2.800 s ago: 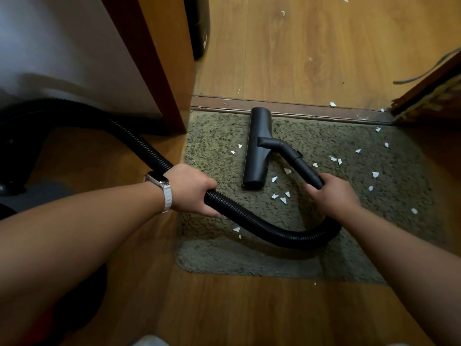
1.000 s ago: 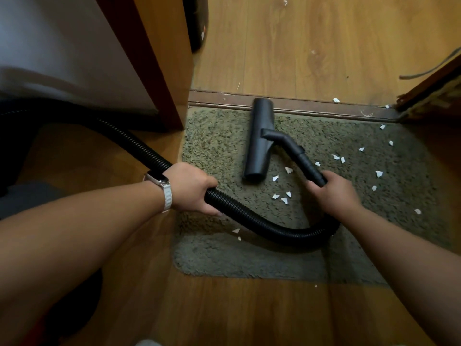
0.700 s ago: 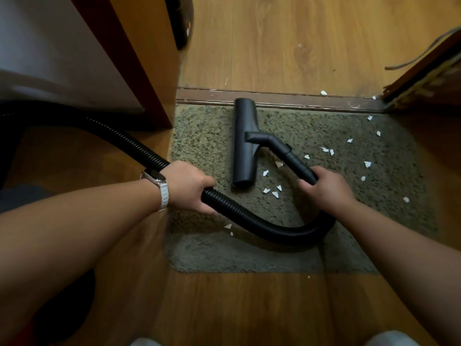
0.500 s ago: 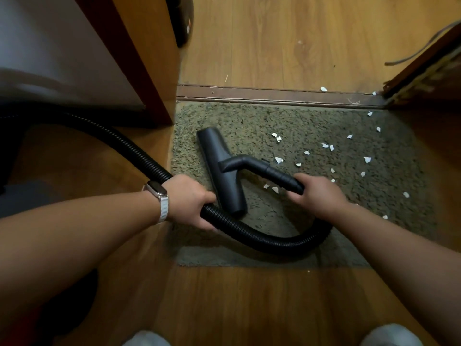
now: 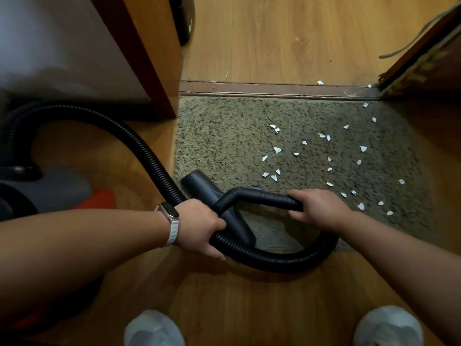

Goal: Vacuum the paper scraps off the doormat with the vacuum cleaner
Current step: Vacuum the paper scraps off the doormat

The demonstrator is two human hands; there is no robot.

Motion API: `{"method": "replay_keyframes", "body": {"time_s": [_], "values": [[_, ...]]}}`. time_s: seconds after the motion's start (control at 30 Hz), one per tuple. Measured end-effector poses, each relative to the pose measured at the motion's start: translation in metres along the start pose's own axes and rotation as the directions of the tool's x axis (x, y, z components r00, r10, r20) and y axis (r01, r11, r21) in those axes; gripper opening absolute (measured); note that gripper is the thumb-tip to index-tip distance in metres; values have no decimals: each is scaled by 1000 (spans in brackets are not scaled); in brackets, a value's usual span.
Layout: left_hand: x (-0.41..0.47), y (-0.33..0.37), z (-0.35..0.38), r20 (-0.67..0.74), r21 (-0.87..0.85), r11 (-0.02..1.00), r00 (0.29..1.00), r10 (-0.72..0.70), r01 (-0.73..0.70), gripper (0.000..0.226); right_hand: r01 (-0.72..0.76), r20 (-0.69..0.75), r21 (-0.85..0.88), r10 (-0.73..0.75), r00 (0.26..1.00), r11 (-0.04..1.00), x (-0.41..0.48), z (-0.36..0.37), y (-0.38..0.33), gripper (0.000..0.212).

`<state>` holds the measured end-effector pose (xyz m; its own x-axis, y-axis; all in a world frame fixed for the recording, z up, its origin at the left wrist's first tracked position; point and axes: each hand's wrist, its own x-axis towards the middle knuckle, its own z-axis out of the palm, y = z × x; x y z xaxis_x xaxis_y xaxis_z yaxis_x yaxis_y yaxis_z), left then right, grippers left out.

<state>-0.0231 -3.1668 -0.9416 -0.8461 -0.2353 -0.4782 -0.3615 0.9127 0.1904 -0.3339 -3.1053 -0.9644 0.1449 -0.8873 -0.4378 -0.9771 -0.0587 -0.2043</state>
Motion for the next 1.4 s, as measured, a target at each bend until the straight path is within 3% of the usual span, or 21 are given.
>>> {"method": "replay_keyframes", "body": {"time_s": [0.3, 0.67, 1.07, 1.4], "values": [[2, 11, -17, 13, 36, 997, 997, -74, 74, 63, -289, -81, 144, 302, 950, 947, -17, -10, 30, 23], [5, -2, -35, 11, 94, 994, 998, -61, 60, 56, -111, -47, 26, 112, 993, 994, -15, -8, 9, 29], [51, -28, -50, -179, 65, 989, 977, -120, 133, 50, -443, -125, 217, 475, 871, 870, -12, -24, 68, 26], [82, -24, -81, -99, 67, 986, 985, -143, 150, 54, -511, -63, 319, 556, 829, 798, -28, -20, 94, 30]]}}
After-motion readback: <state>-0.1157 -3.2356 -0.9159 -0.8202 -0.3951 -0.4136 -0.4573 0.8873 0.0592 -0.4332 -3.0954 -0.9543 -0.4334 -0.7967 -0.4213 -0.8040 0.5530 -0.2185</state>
